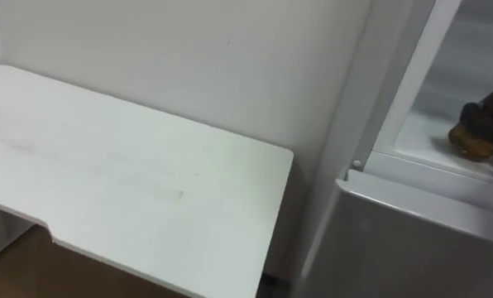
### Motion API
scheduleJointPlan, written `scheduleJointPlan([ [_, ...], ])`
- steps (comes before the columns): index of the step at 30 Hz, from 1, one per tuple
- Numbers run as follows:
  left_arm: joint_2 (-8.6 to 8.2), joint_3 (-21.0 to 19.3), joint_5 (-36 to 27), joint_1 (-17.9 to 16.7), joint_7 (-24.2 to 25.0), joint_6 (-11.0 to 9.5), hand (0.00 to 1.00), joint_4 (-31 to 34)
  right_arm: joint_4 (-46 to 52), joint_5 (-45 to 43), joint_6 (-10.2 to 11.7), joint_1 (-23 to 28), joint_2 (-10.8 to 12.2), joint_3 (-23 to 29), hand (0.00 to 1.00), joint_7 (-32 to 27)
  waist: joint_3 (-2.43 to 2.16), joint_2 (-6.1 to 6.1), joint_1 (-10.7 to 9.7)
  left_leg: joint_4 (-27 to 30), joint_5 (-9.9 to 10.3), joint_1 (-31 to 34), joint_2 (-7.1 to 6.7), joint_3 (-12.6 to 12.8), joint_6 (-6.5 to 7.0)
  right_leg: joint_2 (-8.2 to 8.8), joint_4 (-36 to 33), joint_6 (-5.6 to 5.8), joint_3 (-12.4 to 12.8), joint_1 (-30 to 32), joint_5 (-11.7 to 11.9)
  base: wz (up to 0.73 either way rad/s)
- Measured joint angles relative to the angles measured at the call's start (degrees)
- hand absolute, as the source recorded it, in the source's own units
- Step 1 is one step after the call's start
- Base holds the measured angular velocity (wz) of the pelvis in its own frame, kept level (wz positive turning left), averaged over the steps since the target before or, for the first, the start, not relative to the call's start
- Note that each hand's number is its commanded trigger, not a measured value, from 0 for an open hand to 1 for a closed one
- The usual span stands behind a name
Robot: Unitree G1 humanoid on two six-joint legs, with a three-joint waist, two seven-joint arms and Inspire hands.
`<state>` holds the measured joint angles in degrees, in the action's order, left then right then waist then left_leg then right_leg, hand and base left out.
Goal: Put the bottle in the upper fridge
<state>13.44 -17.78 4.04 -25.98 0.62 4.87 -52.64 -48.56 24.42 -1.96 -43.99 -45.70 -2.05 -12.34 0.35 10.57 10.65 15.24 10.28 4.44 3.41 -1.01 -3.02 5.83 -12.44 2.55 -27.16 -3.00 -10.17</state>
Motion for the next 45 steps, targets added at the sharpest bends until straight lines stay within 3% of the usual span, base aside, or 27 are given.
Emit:
scheduleJointPlan([
  [5,1.41,0.0,0.0,0.5,0.0,1.0,0.0,2.4,-5.9,-4.7,-0.9,-2.7,-1.9,-4.0,1.0,0.8,0.07,0.6,2.6,0.2,0.1,0.6,-0.01,-0.1,-0.03,-0.02,-0.1,-0.04,0.0,0.0,0.0,0.01],
  [10,3.41,1.1,-0.1,0.7,0.3,1.8,0.0,2.6,-9.0,-7.3,-1.9,-4.7,-2.9,-7.6,1.0,0.5,0.1,1.05,4.0,0.7,0.0,1.5,0.05,-0.8,-0.19,-0.56,0.8,-0.71,0.0,0.1,0.4,0.05],
  [11,3.41,1.1,0.0,0.7,0.3,1.9,0.0,2.6,-9.1,-7.3,-2.0,-4.8,-3.1,-7.8,0.72,0.5,0.1,1.05,4.0,0.9,0.0,1.8,0.06,-1.0,-0.27,-0.61,0.9,-0.79,-0.1,0.2,0.5,0.11],
  [12,3.5,1.1,-0.1,0.7,0.5,2.2,0.0,2.6,-9.3,-7.5,-2.1,-5.0,-3.4,-7.9,0.52,0.5,0.1,1.04,3.8,1.5,0.1,2.5,0.07,-1.6,-0.42,-0.75,0.9,-0.86,-0.6,0.3,0.5,0.19],
  [13,3.81,1.1,-0.1,0.8,0.8,2.4,0.0,2.6,-9.8,-7.5,-2.2,-5.0,-3.7,-8.0,0.22,0.6,0.13,1.12,3.9,1.7,0.0,2.8,0.09,-2.1,-0.53,-0.91,1.1,-0.98,-1.2,0.2,0.6,0.22],
  [14,3.98,1.1,-0.1,0.9,0.9,2.6,0.0,2.6,-10.2,-7.5,-2.4,-5.0,-3.8,-8.0,0.06,0.6,0.16,1.18,3.9,1.8,0.0,2.9,0.11,-2.3,-0.56,-0.98,1.2,-1.03,-1.3,0.2,0.7,0.15],
  [15,4.25,1.1,-0.1,1.0,0.9,2.9,0.0,2.8,-10.9,-7.5,-2.6,-5.0,-3.8,-8.0,0.0,0.5,0.16,1.29,4.1,1.9,0.0,2.9,0.24,-2.4,-0.64,-1.23,1.7,-1.19,-1.4,0.2,0.8,0.06],
  [19,5.65,1.2,-0.2,2.0,1.1,3.7,0.0,3.4,-11.7,-7.6,-2.8,-5.0,-3.8,-8.1,0.0,1.0,0.34,1.99,5.1,2.3,0.0,3.2,0.9,-2.5,-1.19,-1.91,2.0,-1.58,-1.4,0.3,1.0,0.0],
  [21,6.5,2.4,-0.2,2.5,1.2,3.9,0.0,3.8,-11.8,-8.0,-3.2,-4.2,-3.8,-8.3,0.0,2.3,0.17,2.42,5.4,2.7,0.1,3.7,1.13,-2.5,-1.35,-2.39,2.9,-1.87,-1.3,0.2,1.2,0.0],
  [31,6.96,4.1,-1.5,3.5,2.2,4.8,0.0,4.3,-11.8,-9.1,-4.1,-2.6,-3.7,-7.3,0.0,8.6,0.02,2.69,5.3,2.9,-0.1,3.0,1.15,-2.3,-1.05,-2.52,3.0,-1.8,-0.4,-0.3,1.1,-0.02],
  [45,7.32,4.7,-2.2,4.0,2.2,4.8,0.0,4.8,-11.0,-11.5,-3.9,-0.9,-3.8,-6.8,0.0,10.9,0.12,2.53,5.4,2.8,0.3,1.5,1.1,-2.3,-1.37,-2.8,3.8,-1.69,0.2,-2.0,1.2,0.0],
])
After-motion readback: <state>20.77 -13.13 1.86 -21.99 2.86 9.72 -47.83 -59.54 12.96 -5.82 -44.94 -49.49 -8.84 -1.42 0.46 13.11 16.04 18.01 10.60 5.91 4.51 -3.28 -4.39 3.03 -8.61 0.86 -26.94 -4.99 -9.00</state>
